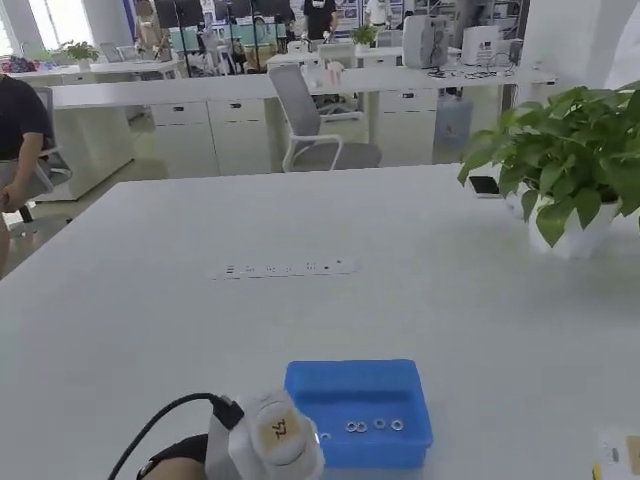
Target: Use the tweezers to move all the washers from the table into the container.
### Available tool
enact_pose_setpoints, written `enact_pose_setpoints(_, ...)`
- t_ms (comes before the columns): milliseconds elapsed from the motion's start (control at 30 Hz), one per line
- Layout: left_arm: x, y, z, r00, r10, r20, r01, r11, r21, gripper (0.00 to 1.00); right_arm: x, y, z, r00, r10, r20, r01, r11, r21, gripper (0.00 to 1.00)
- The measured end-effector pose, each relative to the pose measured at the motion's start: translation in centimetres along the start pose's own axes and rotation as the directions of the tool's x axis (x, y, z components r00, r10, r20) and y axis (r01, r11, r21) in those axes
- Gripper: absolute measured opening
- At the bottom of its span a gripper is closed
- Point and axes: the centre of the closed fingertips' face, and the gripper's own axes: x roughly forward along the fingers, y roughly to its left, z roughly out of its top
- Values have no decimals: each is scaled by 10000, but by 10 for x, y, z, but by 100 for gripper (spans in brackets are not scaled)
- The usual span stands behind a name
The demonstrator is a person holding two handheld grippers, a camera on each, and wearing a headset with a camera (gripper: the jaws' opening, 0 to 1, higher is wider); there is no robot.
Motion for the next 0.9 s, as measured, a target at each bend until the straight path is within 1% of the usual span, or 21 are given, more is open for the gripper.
enact_pose_setpoints(33, 0, 0, 0, 10000, 51, 42, -51, 10000, 35, 0, 7, 2, 2, 9991, 411, 42, -411, 9992, 8, 4)
enact_pose_setpoints(100, 0, -1, 1, 9995, 268, 165, -271, 9994, 199, 0, 18, 4, 2, 9953, 962, -145, -963, 9953, -49, 3)
enact_pose_setpoints(133, 0, -2, 1, 9992, 359, 193, -363, 9991, 218, 0, 22, 5, 1, 9926, 1180, -279, -1184, 9929, -144, 4)
enact_pose_setpoints(200, -1, -2, 2, 9976, 597, 357, -606, 9979, 239, 0, 33, 4, -2, 9849, 1578, -716, -1591, 9872, -133, 3)
enact_pose_setpoints(233, -1, 0, 3, 9960, 758, 483, -770, 9967, 246, 0, 38, 3, -2, 9820, 1708, -811, -1729, 9847, -202, 2)
enact_pose_setpoints(267, -1, 0, 4, 9934, 951, 636, -974, 9947, 343, 0, 45, 3, -1, 9766, 1979, -844, -2003, 9795, -208, 2)
enact_pose_setpoints(300, -1, -1, 3, 9927, 1017, 652, -1048, 9935, 450, 0, 49, 3, -1, 9727, 2143, -889, -2164, 9762, -147, 1)
enact_pose_setpoints(333, -1, 0, 3, 9902, 1219, 687, -1264, 9899, 643, 0, 55, 2, 0, 9672, 2360, -938, -2374, 9714, -39, 0)
enact_pose_setpoints(367, -1, -1, 3, 9888, 1319, 699, -1370, 9877, 753, 0, 58, 2, 1, 9624, 2529, -987, -2543, 9671, -18, 0)
enact_pose_setpoints(433, -1, -2, 4, 9854, 1546, 719, -1616, 9814, 1036, 0, 67, -1, 0, 9566, 2653, -1206, -2682, 9633, -80, 0)
enact_pose_setpoints(533, -2, 0, 6, 9758, 2038, 787, -2143, 9631, 1630, 0, 75, 3, -3, 9387, 2988, -1720, -3083, 9508, -312, 0)
enact_pose_setpoints(567, -2, 0, 6, 9715, 2231, 800, -2348, 9522, 1955, 0, 77, 5, -4, 9329, 3074, -1875, -3205, 9462, -435, 0)
enact_pose_setpoints(600, -2, 0, 6, 9688, 2349, 785, -2465, 9447, 2162, 0, 79, 8, -6, 9263, 3136, -2090, -3322, 9413, -602, 0)
enact_pose_setpoints(633, -2, 1, 6, 9651, 2504, 764, -2614, 9376, 2292, 0, 80, 10, -8, 9232, 3125, -2239, -3352, 9395, -709, 0)
enact_pose_setpoints(667, -2, 0, 7, 9630, 2574, 799, -2693, 9313, 2451, 0, 82, 11, -10, 9235, 3057, -2317, -3314, 9400, -809, 0)
enact_pose_setpoints(733, -1, 4, 7, 9530, 2934, 752, -3022, 9047, 3004, 0, 82, 12, -10, 9268, 2992, -2269, -3235, 9430, -780, 0)
enact_pose_setpoints(767, 2, 2, 6, 9542, 2915, 671, -2971, 8978, 3250, 0, 81, 12, -10, 9300, 2933, -2217, -3155, 9462, -716, 0)
enact_pose_setpoints(800, 3, 3, 7, 9516, 2986, 728, -3052, 8899, 3389, 0, 79, 11, -10, 9372, 2794, -2086, -2982, 9523, -645, 0)
enact_pose_setpoints(833, 3, 3, 11, 9507, 2966, 899, -3091, 8856, 3466, 0, 77, 10, -10, 9427, 2679, -1990, -2838, 9572, -559, 0)
enact_pose_setpoints(867, 4, 3, 12, 9505, 2974, 900, -3098, 8845, 3488, 0, 74, 9, -11, 9470, 2580, -1911, -2714, 9613, -467, 0)
enact_pose_setpoints(900, 5, 5, 14, 9505, 2971, 912, -3097, 8815, 3566, 0, 69, 7, -11, 9546, 2394, -1770, -2499, 9675, -394, 0)
